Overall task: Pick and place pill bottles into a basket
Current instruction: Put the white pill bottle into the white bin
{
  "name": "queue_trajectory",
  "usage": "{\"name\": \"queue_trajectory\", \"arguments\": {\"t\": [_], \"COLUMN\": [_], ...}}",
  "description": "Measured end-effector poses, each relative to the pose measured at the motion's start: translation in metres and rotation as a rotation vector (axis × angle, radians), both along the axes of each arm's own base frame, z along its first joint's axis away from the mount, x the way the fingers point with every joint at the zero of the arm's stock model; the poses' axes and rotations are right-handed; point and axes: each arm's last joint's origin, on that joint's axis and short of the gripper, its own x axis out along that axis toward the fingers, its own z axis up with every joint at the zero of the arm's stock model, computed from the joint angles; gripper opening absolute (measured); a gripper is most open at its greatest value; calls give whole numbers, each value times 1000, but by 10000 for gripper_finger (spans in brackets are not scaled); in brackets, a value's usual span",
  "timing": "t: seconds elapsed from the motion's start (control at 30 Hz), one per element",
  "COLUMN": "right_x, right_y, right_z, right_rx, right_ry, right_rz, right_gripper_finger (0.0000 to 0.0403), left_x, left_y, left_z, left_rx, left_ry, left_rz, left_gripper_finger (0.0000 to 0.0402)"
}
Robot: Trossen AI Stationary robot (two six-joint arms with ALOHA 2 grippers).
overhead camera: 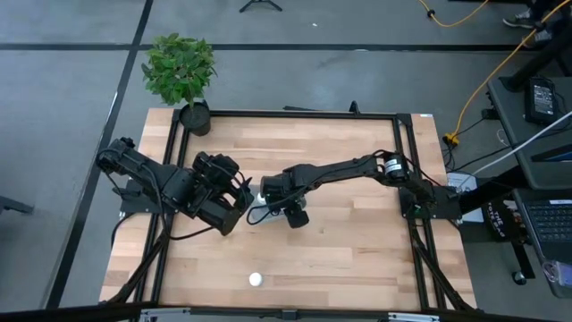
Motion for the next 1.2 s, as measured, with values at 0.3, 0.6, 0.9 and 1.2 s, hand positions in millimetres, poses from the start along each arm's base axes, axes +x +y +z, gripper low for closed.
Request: {"name": "queue_trajectory", "arguments": {"t": [0.3, 0.6, 0.9, 1.2], "right_x": [0, 5, 3, -40], "right_y": [0, 2, 19, 24], "right_z": [0, 26, 114, 169], "right_rx": [13, 28, 48, -43], "right_ry": [5, -5, -86, -54], "right_rz": [-57, -121, -117, -212], "right_gripper_finger": [255, 366, 329, 306], "left_x": [0, 2, 2, -3], "left_y": [-1, -2, -5, -13], "left_z": [0, -1, 0, -1], "left_rx": [0, 2, -6, 10], "left_ry": [-1, -6, -9, 32], "left_rz": [-3, -13, -23, -85], "left_gripper_finger": [331, 331, 331, 331]}}
